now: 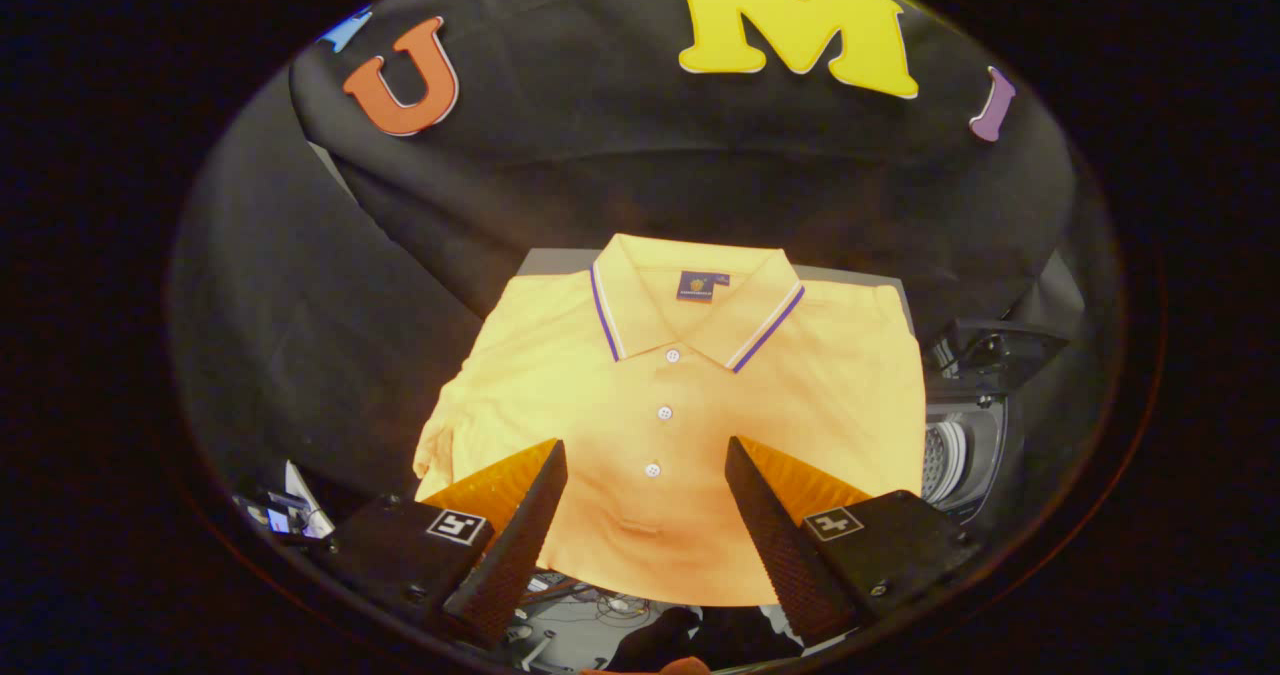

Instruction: Put the clothes into the washing machine and then close the washing machine lid.

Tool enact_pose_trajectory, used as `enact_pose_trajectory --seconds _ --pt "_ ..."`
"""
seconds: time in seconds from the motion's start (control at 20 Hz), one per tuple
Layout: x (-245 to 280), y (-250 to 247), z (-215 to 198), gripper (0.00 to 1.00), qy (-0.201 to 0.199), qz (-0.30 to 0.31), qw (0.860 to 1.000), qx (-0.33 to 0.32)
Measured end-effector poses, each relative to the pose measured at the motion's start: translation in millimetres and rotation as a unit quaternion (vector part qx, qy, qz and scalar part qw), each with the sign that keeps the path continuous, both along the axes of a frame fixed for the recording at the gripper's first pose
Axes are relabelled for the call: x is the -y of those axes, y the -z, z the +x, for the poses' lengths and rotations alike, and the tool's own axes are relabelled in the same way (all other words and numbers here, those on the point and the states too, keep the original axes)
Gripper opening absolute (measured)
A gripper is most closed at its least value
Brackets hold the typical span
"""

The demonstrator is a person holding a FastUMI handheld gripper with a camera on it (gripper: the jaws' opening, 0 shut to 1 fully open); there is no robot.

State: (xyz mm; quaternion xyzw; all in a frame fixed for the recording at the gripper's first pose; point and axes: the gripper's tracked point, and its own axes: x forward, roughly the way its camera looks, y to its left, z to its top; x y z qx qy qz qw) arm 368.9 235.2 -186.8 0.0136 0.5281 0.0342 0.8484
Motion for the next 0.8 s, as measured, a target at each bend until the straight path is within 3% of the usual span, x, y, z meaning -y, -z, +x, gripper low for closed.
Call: enact_pose_trajectory --seconds 0.3,0.45,0.8 --pt "-6 31 11 1.00 0.017 -0.009 0.997 -0.076" --pt "-4 46 7 0.99 0.045 -0.010 0.993 -0.108" --pt "-9 52 12 0.97 0.035 -0.083 0.989 -0.117"
